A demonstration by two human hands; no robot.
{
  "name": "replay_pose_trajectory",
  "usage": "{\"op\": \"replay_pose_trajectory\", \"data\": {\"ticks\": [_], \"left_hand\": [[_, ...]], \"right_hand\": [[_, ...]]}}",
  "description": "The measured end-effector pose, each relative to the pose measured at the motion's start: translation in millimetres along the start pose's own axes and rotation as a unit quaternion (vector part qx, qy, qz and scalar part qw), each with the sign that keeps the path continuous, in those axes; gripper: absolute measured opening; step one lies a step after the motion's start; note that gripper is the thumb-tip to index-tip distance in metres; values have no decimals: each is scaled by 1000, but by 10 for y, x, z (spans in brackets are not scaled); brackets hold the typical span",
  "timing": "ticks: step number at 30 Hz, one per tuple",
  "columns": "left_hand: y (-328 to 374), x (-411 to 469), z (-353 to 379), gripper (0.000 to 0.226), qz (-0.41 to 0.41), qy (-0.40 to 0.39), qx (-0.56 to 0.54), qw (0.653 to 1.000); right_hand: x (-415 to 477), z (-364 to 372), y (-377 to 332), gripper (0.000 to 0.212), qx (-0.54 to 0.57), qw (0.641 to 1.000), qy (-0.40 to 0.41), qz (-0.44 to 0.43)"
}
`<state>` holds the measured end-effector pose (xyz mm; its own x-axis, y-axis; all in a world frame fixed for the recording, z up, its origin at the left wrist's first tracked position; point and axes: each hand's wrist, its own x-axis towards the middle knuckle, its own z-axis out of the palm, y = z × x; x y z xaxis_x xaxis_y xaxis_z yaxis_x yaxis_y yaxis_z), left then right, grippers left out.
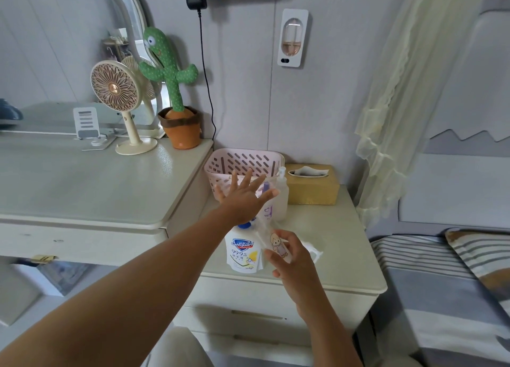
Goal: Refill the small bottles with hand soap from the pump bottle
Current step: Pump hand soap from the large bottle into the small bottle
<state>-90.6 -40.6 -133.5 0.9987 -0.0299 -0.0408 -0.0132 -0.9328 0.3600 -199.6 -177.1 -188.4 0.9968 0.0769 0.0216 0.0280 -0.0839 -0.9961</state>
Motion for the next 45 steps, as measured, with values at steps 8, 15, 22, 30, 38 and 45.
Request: {"op": "replay_pose_trajectory", "data": {"ticks": [8, 15, 22, 30, 38, 45], "left_hand": [[143, -154, -220, 59, 58, -2, 66, 996], [-24, 7, 16, 67, 1, 0, 3, 1000], [38, 38, -116, 68, 13, 5, 29, 999], [-12, 10, -20, 66, -5, -21, -16, 1000], [33, 75, -117, 68, 8, -16, 13, 1000], [15, -41, -29, 65, 13, -14, 12, 1000]], "right_hand": [[10, -40, -56, 33, 1, 1000, -1, -20], [0, -17, -19, 34, -12, 1000, -3, -12], [13, -86, -101, 32, -25, 999, -11, -21], [3, -55, -62, 32, -26, 999, -7, -17], [14, -100, -123, 32, -31, 999, -4, -24], [-7, -70, -66, 32, -23, 1000, -8, -14]]}}
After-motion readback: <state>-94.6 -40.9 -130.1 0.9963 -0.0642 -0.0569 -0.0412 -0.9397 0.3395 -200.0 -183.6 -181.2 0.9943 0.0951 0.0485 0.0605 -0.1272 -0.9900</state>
